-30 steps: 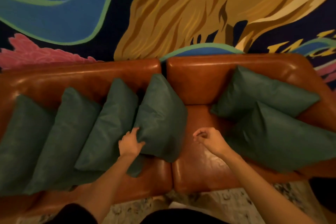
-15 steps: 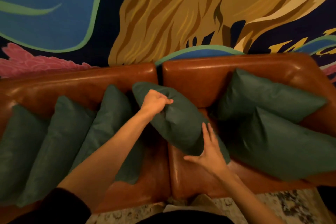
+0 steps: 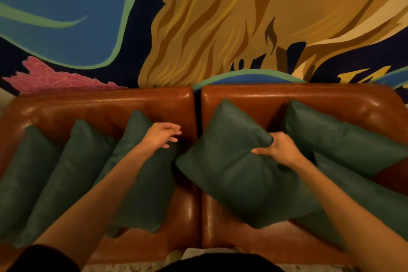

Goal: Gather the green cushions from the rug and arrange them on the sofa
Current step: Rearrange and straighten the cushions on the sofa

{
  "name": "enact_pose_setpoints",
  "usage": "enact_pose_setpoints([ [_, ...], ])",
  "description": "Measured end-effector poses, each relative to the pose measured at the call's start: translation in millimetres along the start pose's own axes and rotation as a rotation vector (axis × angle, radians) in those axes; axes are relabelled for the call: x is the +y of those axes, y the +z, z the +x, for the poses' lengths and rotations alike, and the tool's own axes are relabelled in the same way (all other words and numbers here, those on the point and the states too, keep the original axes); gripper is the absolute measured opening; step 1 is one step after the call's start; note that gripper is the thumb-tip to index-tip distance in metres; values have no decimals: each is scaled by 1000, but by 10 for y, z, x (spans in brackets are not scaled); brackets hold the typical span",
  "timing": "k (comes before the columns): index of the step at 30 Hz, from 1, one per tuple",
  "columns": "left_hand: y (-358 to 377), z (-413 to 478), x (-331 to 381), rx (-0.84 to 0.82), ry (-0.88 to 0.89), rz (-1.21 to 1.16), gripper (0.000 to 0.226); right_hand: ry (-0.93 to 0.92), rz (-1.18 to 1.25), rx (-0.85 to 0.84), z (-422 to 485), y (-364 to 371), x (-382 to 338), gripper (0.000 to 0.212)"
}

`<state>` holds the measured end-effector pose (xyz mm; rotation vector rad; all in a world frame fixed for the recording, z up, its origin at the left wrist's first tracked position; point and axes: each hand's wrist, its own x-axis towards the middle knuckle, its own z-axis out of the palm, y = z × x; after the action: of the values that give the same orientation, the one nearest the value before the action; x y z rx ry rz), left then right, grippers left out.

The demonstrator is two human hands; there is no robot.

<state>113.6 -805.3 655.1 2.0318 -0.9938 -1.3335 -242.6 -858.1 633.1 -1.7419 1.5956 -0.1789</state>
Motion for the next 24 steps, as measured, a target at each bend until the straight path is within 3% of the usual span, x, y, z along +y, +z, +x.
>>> enact_pose_setpoints([
  [4, -85, 172, -514, 99, -151, -193, 45, -7, 187, -50, -2, -536, -243, 35],
  [10, 141, 443, -723, -78, -377, -786, 74, -71, 300, 7, -43, -1056, -663, 62],
  [13, 252, 553, -544, -225, -337, -1041, 71, -106, 291, 13, -35, -1089, -885, 40],
  [19, 211, 703, -534, -172, -335, -1058, 57, -133, 241, 39, 51, -1028, -951, 51],
  [24, 73, 862, -608, -95, -311, -1057, 57, -151, 228, 15, 151, -988, -915, 55],
])
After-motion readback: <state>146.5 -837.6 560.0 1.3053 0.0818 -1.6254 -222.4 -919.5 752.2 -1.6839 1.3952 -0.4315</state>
